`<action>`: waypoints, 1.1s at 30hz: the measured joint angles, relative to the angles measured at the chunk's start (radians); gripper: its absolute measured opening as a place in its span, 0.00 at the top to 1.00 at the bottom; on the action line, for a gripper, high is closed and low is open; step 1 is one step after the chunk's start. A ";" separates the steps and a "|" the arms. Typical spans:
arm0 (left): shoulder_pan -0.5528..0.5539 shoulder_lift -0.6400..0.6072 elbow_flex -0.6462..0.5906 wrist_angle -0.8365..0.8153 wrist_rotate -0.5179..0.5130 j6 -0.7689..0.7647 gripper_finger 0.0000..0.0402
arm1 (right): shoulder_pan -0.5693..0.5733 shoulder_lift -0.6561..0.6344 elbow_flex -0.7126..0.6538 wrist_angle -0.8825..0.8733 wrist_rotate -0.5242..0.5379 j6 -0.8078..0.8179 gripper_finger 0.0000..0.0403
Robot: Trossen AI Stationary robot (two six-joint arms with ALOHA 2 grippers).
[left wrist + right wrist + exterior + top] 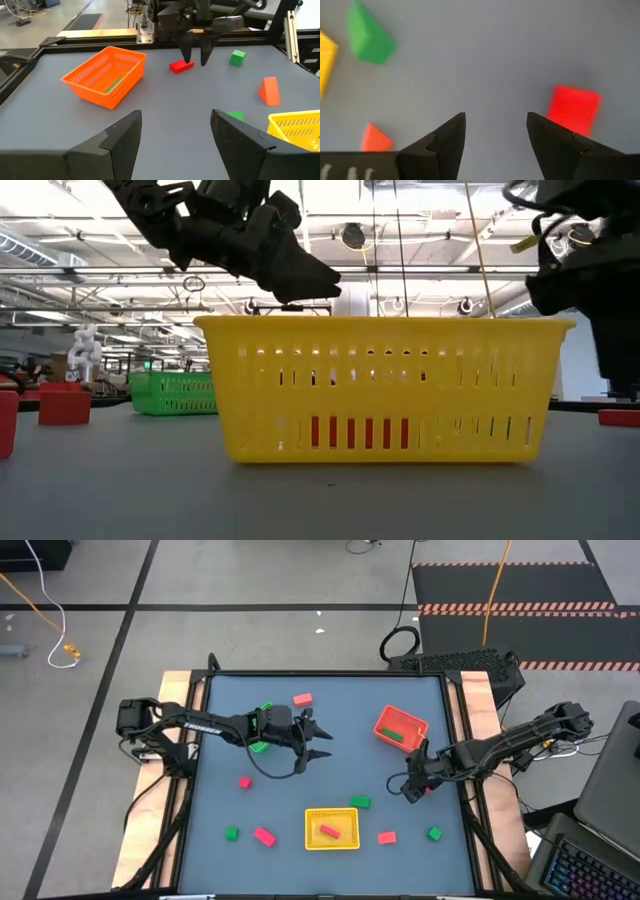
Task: Sort & place blocks by color
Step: Put the red block into the yellow bin
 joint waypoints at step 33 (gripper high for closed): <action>-0.044 0.000 0.000 -0.028 0.000 -0.025 0.40 | -0.001 0.169 -0.001 -0.128 0.058 -0.013 0.50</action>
